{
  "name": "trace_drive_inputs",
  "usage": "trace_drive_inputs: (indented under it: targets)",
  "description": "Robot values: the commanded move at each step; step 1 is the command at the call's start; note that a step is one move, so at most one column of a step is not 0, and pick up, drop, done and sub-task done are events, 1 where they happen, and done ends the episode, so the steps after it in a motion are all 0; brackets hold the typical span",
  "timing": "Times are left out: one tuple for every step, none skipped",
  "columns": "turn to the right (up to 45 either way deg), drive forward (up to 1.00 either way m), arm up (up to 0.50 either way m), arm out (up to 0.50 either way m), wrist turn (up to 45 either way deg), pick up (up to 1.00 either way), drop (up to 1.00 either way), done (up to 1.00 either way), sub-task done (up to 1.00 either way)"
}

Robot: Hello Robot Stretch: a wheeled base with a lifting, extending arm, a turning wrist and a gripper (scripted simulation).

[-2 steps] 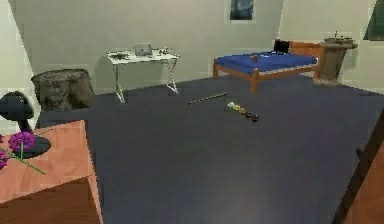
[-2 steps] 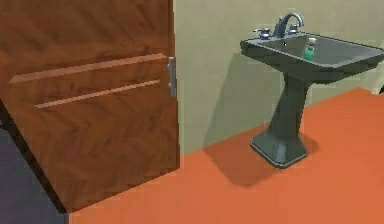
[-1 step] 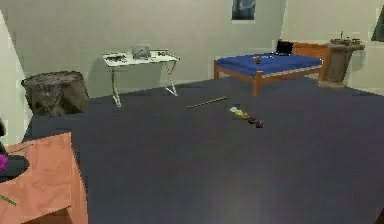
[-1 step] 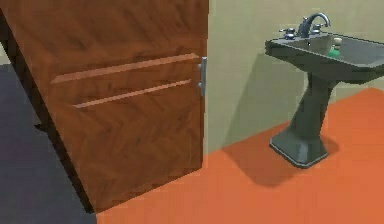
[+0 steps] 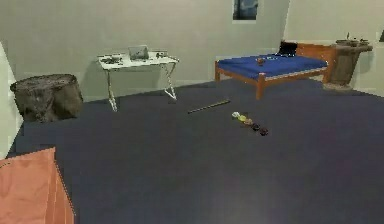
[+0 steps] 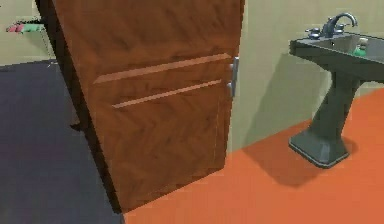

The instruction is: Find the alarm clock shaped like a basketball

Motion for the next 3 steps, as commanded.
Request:
trace_drive_inputs:
  targets:
    - [21.0,0.0,0.0,0.0,0.0,0.0,0.0,0.0,0.0]
    - [0.0,1.0,0.0,0.0,0.0,0.0,0.0,0.0,0.0]
    - [18.0,0.0,0.0,0.0,0.0,0.0,0.0,0.0,0.0]
